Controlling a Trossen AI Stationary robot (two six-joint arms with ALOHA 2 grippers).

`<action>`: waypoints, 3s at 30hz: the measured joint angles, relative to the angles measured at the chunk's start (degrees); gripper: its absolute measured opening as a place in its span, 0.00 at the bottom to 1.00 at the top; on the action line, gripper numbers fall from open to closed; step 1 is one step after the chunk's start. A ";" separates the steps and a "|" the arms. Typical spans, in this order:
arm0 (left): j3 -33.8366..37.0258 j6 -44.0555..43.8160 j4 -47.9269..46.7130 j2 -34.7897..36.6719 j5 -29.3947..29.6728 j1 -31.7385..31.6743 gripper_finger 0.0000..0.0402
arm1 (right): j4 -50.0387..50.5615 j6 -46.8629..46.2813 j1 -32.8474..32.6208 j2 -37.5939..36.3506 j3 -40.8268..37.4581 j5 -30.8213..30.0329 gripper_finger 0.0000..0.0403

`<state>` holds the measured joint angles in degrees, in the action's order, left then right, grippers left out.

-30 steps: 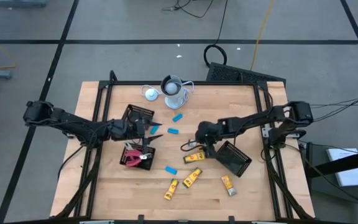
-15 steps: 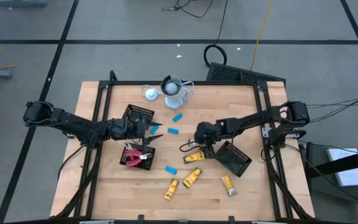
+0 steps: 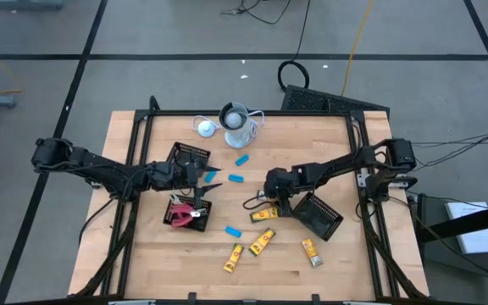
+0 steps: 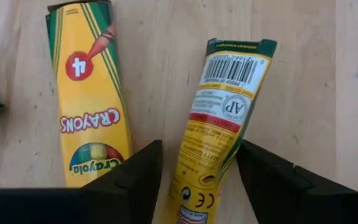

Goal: Pick & Place School Supplies
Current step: Put the yellow crayon box into the bottom right black bin

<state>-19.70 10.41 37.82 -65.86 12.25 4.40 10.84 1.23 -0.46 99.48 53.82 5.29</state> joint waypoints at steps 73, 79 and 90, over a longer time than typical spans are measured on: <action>0.00 -0.39 -0.55 0.02 -1.95 0.12 0.57 | 50.30 -52.05 -26.67 -19.99 6.31 -11.04 0.14; 0.00 -0.39 -0.48 0.02 -1.95 0.12 0.57 | 43.91 -52.97 -26.19 -19.98 -0.38 -6.88 0.14; 0.00 -0.35 0.09 0.02 -1.90 0.13 0.57 | 29.18 -42.47 -18.28 -19.96 -7.52 -6.56 0.14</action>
<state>-19.70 10.07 37.91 -65.84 10.35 4.53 40.02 -41.23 -18.75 79.53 46.30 -1.27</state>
